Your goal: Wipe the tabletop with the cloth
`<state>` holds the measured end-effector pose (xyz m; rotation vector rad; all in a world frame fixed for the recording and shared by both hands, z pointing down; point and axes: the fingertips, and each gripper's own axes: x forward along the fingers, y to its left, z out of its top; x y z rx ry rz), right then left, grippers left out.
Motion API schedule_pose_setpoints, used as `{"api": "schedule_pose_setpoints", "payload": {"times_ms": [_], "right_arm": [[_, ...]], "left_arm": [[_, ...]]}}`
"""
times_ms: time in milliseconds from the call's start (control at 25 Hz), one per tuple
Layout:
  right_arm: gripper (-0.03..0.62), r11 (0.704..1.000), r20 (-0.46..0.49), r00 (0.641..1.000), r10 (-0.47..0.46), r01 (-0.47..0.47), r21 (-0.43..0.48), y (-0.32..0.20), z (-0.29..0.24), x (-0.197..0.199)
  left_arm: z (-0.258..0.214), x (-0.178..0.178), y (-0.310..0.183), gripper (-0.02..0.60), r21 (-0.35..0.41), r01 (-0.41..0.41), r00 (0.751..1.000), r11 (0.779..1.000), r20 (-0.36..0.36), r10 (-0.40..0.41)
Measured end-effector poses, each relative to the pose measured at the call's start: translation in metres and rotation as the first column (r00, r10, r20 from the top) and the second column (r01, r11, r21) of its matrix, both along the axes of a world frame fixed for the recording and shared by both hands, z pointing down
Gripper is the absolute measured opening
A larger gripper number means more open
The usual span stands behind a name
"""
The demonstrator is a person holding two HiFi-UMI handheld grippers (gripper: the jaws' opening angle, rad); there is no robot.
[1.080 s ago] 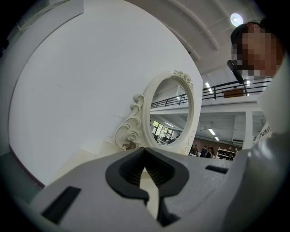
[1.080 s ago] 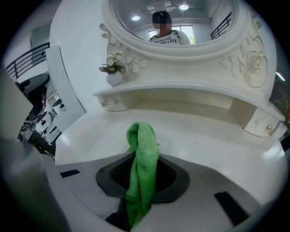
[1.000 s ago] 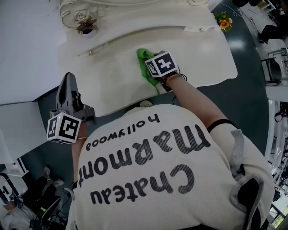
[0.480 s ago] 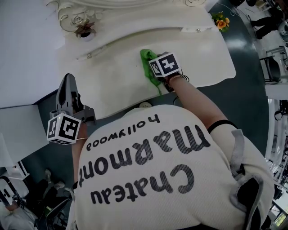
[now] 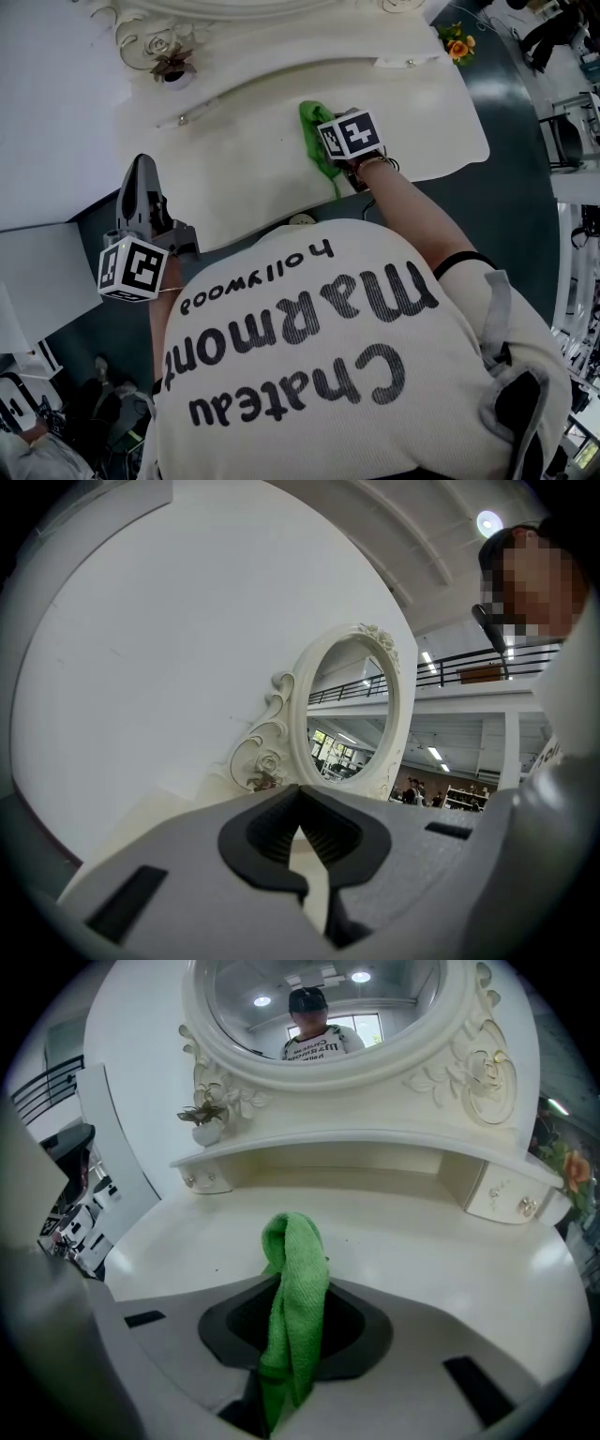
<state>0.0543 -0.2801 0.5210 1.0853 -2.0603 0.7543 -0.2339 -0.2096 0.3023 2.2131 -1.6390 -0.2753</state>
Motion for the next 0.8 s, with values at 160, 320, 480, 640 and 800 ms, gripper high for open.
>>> {"api": "schedule_pose_setpoints", "payload": {"times_ms": [160, 320, 480, 640, 800], "right_arm": [[0.098, 1.000, 0.001, 1.000, 0.015, -0.015, 0.000, -0.002, 0.000, 0.006], [0.098, 1.000, -0.001, 1.000, 0.029, -0.029, -0.002, -0.004, 0.000, 0.013], [0.098, 0.999, -0.003, 0.999, 0.047, -0.047, -0.002, -0.006, 0.000, 0.021], [0.098, 0.998, -0.004, 0.998, 0.064, -0.064, -0.004, -0.007, 0.000, 0.029], [0.098, 0.997, -0.005, 0.997, 0.077, -0.077, -0.009, -0.009, 0.000, 0.036]], "left_arm": [[0.000, 0.001, -0.002, 0.008, -0.001, -0.003, 1.000, 1.000, -0.002, 0.003], [0.002, 0.005, -0.005, 0.008, -0.006, -0.013, 1.000, 1.000, -0.005, 0.013], [0.004, 0.007, -0.008, 0.008, -0.009, -0.020, 1.000, 1.000, -0.007, 0.020], [0.005, 0.009, -0.010, 0.008, -0.011, -0.026, 1.000, 1.000, -0.009, 0.026], [0.005, 0.010, -0.013, 0.008, -0.016, -0.031, 0.999, 0.999, -0.009, 0.031]]}}
